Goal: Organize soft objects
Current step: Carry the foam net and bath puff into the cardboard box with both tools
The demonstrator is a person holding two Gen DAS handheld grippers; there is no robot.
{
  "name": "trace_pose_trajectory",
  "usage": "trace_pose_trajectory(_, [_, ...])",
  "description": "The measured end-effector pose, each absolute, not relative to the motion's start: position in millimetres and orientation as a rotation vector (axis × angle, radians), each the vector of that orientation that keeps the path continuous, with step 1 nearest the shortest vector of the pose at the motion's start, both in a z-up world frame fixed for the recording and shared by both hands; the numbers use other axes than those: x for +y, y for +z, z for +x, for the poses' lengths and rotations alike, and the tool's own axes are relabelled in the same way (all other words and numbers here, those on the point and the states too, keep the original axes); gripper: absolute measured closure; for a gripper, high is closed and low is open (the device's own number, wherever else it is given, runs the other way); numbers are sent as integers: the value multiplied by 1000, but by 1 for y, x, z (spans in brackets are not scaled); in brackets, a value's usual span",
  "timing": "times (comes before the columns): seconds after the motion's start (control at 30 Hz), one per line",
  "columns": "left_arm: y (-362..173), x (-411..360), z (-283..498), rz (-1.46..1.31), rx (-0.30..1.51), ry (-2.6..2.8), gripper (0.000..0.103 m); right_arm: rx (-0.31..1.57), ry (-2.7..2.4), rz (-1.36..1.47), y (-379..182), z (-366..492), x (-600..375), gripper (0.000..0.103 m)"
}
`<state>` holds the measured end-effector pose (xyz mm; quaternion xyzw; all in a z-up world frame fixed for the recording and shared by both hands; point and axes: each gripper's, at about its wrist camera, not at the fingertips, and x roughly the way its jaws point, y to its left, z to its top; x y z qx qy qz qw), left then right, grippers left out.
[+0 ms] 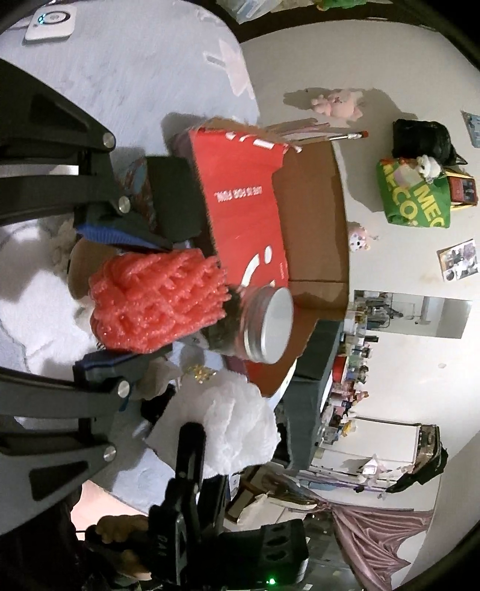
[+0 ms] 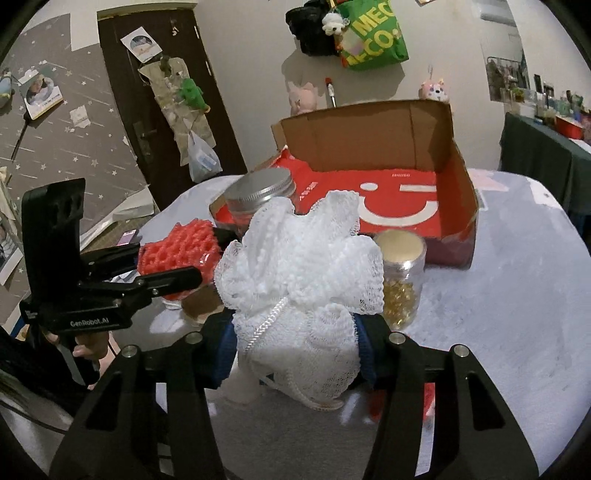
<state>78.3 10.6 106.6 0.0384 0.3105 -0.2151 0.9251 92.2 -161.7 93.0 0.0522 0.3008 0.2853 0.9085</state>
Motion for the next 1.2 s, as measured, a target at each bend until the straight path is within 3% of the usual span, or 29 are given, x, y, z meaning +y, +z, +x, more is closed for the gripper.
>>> trace_pose_trajectory(0.7, [143, 31, 124, 148, 627, -430, 55, 552, 540, 41, 147, 125, -183, 52])
trace_pose_trajectory(1.2, [156, 16, 232, 187, 748, -479, 55, 675, 553, -88, 174, 254, -149, 52])
